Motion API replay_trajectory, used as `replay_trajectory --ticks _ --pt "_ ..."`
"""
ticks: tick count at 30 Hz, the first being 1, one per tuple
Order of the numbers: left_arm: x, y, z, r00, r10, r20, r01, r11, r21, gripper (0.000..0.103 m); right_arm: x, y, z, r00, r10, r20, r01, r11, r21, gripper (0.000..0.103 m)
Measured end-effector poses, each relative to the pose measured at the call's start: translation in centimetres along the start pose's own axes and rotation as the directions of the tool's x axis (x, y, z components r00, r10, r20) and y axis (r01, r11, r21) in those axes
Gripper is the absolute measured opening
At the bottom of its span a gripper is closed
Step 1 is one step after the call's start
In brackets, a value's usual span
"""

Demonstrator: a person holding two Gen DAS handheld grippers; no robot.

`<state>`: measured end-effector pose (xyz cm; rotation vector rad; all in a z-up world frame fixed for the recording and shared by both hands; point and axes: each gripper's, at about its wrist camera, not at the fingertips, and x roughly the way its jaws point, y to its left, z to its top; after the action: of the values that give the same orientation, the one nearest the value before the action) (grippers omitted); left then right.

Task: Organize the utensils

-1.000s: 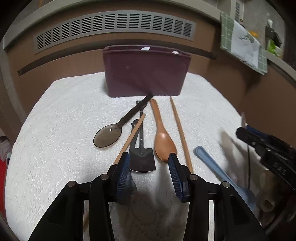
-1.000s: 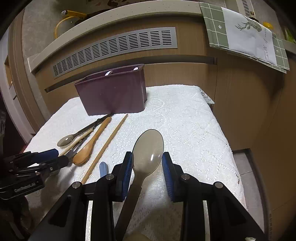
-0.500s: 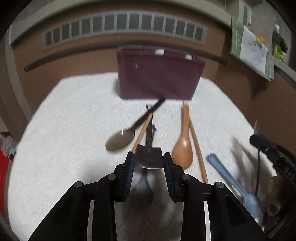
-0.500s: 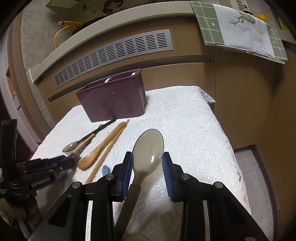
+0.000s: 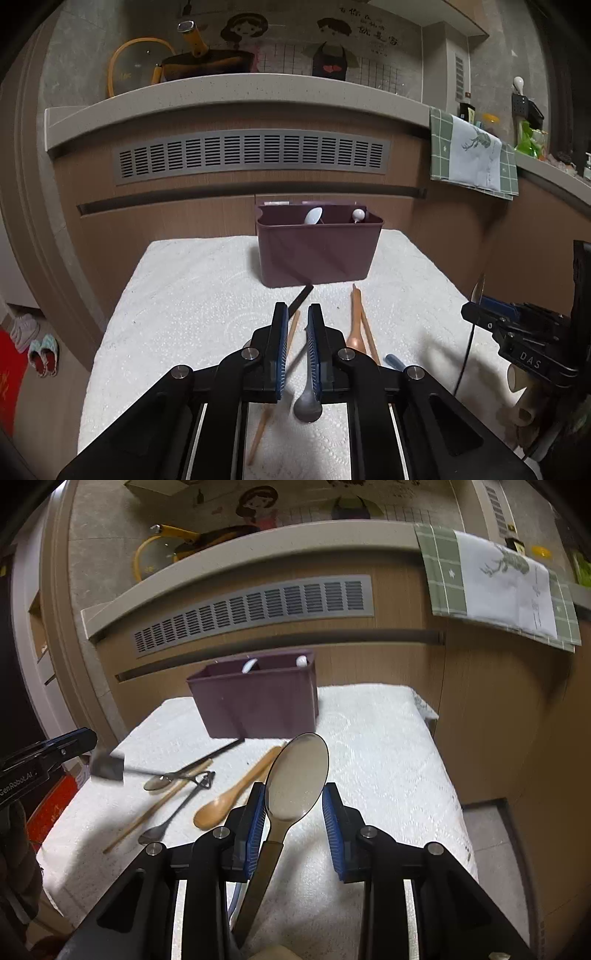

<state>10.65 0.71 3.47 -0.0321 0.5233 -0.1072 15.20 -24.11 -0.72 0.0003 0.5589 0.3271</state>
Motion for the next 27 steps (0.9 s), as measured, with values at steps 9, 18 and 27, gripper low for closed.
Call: replay_trajectory --ticks 9,18,27 --pt "1.2 3.9 -2.8 0.992 0.006 -0.126 -0.022 0.992 -0.125 0.011 0.2 0.7 0.1 0.999 -0.025 -0.041 0.024 0.999 -0.033 0.007" --pt "2.0 5.1 -7.8 0.957 -0.160 -0.241 0.126 0.981 -0.149 0.041 1.7 -0.9 -2.1 0.984 0.027 -0.176 -0.018 0.998 0.052 0.019" --pt "2.9 5.0 -10.4 0.946 -0.104 -0.308 0.058 0.986 -0.155 0.045 2.5 -2.6 -5.7 0.955 -0.028 -0.295 0.060 0.993 0.101 0.022"
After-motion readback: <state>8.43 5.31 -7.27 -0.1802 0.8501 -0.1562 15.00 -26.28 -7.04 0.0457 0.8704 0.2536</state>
